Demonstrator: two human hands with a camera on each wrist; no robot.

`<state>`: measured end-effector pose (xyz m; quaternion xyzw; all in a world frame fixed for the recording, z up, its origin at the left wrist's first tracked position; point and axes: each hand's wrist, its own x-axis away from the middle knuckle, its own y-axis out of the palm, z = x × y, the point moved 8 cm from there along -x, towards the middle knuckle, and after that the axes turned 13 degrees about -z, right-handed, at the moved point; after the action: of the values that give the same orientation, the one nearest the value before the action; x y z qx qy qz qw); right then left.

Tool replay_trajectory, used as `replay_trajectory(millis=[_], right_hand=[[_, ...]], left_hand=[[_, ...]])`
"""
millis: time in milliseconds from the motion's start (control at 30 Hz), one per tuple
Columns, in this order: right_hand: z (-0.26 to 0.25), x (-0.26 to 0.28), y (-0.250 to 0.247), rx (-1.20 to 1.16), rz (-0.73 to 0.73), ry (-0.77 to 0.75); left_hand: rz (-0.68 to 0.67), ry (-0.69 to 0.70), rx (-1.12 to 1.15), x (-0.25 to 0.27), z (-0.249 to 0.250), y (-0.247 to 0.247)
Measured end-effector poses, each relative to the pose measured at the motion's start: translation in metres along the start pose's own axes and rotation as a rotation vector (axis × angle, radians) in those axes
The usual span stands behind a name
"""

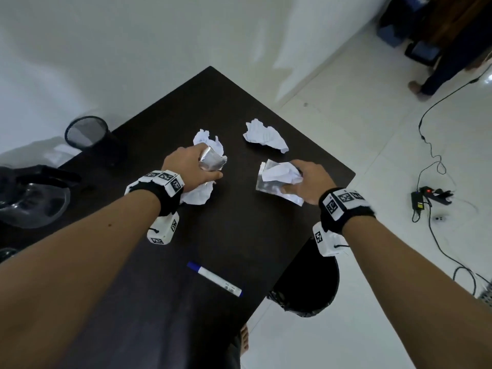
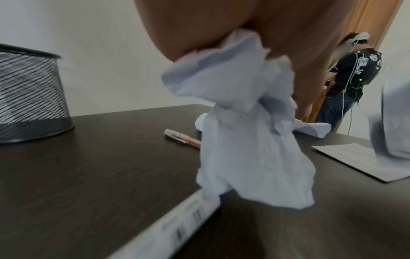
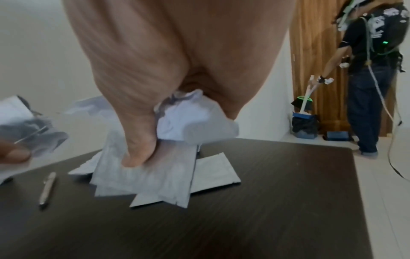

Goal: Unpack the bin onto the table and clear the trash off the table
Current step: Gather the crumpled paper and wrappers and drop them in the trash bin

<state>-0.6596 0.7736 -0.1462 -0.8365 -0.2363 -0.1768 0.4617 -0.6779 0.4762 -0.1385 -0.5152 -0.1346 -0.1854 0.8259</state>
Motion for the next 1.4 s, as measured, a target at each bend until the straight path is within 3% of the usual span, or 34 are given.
replay_trajectory(millis=[267,500,867,1100,1400], right_hand=[[0.017,-0.053,0.009,0.346,-0.169,-0.007],[0.019,-0.059,0.007,0.489,-0.101,-0.07],[0.029,-0.058,0.016,0.031,-0.193,-0.052],[-0.016,-0.084,-0.029,-0.127,0.012,-0.199],[-0.029,-0.164,-0.024,0.328,0.002,0.042]], left_hand=[[-0.036,-0.025,-0.128,-0.07,-0.001,-0.011],[-0.185,-0.146,-0.227,-0.101,-0.014,0.012],[-0.202,-0.161,-0.307,-0.108,-0.011,0.005],[-0.217,-0.142,-0.288,-0.104,-0.012,0.006],[-0.243,-0.133,-0.337,-0.116,-0.016,0.009]])
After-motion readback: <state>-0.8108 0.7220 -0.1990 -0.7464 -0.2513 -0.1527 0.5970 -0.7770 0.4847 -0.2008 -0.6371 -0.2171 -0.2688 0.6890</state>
